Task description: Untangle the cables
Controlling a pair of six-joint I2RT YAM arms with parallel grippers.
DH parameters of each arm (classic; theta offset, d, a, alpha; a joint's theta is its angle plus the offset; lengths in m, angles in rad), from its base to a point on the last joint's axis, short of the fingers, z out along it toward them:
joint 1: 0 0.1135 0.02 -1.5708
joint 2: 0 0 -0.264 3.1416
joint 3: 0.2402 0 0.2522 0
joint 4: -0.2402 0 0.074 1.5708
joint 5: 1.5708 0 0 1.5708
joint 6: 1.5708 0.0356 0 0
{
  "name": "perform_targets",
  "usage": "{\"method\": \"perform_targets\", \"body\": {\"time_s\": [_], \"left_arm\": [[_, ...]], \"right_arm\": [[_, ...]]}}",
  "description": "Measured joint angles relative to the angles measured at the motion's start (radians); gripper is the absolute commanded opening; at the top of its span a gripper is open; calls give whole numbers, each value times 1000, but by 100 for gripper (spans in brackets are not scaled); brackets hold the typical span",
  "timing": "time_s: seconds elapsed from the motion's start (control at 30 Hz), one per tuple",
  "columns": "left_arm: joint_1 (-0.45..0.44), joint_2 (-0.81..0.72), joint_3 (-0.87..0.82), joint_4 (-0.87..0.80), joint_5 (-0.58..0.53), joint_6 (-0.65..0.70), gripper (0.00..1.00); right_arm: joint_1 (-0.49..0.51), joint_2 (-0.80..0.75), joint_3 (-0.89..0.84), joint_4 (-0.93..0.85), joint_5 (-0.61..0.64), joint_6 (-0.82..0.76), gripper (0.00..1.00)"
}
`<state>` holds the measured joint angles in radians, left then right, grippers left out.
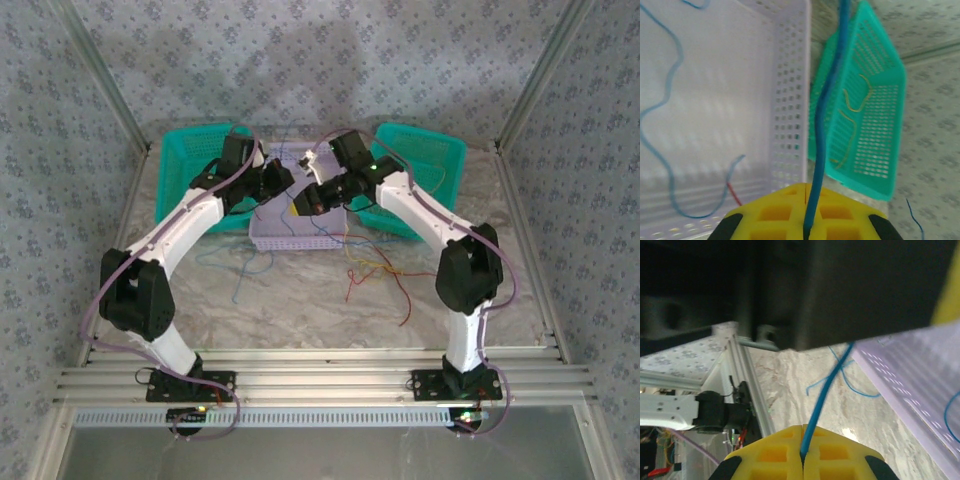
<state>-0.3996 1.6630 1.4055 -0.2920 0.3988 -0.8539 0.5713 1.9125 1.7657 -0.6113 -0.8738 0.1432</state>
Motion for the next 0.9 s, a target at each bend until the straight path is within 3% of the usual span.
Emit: {"method": "perform_targets", "body": {"time_s": [0.3, 0.47, 0.57, 0.73, 0.9], "left_arm": [[-11, 0, -132, 268, 276, -144, 0], [-9, -13, -201, 385, 341, -239, 0], [1, -26, -251, 434, 386, -303, 0], [44, -41, -343, 515, 440, -409, 0], [97, -38, -381, 513, 442, -466, 0]], "right_arm": [[-44, -23, -21, 62, -185, -13, 1], [-49, -38, -42, 63, -233, -40, 29], [-44, -87, -72, 66, -209, -68, 39], [-58, -214, -128, 117, -127, -109, 43], [-61, -423, -220, 209, 53, -115, 50]]}}
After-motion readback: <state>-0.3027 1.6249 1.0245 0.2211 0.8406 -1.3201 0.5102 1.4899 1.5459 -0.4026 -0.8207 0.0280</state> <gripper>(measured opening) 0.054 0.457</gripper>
